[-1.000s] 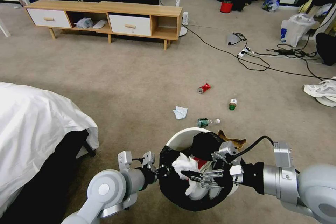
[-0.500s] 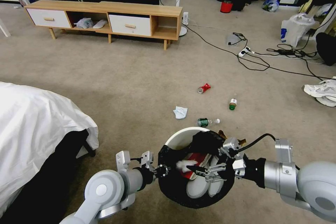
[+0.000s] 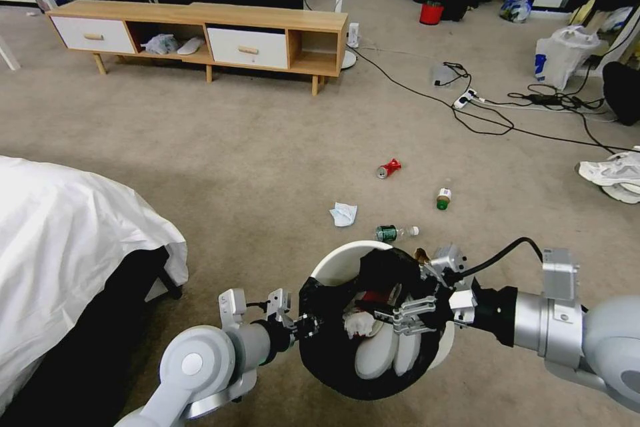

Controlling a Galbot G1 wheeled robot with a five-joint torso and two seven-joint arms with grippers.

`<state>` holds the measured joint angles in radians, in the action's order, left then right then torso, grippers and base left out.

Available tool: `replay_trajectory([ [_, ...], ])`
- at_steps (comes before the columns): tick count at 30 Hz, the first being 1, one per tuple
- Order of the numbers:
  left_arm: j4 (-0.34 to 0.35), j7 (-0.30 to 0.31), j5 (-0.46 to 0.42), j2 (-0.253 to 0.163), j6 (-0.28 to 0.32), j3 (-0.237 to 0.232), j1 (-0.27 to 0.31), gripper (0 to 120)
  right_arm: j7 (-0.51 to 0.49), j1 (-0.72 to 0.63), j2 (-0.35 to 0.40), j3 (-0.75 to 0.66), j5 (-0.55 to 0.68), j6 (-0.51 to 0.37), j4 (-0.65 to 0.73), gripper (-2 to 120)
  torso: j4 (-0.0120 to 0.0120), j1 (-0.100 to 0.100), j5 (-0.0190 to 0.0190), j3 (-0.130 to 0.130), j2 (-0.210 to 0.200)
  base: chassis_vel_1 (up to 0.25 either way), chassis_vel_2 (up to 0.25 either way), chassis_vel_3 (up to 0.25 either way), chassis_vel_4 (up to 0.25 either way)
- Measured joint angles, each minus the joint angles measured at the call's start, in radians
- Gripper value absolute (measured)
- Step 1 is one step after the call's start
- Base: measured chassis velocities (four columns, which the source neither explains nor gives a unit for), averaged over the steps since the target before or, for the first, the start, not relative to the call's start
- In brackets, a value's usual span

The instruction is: Pick up the trash bin and place the garbage on the floor into it.

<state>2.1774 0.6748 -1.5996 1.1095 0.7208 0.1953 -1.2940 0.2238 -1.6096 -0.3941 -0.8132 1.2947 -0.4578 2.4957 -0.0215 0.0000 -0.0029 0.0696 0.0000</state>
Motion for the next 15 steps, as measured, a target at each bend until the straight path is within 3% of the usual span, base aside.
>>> replay_trajectory([
  [3, 0.001, -0.009, 0.016, 0.001, 0.0, 0.008, -0.012, 0, -0.001, -0.003, -0.004, -0.018, -0.001, 0.023, 0.004, 99, 0.0, 0.0, 0.0, 0.0, 0.0, 0.0, 0.0, 0.0, 0.0],
  [11, 0.01, -0.105, 0.137, 0.013, -0.001, 0.07, -0.067, 0, -0.067, -0.01, -0.053, -0.032, -0.066, 0.152, 0.003, 100, 0.0, 0.0, 0.0, 0.0, 0.0, 0.0, 0.0, 0.0, 0.0],
  [15, 0.037, -0.185, 0.221, 0.016, -0.005, 0.139, -0.131, 0, -0.094, -0.013, -0.089, -0.045, -0.13, 0.206, -0.023, 100, 0.0001, 0.0, 0.0, 0.0, 0.0, 0.0, 0.0, 0.0, 0.0],
])
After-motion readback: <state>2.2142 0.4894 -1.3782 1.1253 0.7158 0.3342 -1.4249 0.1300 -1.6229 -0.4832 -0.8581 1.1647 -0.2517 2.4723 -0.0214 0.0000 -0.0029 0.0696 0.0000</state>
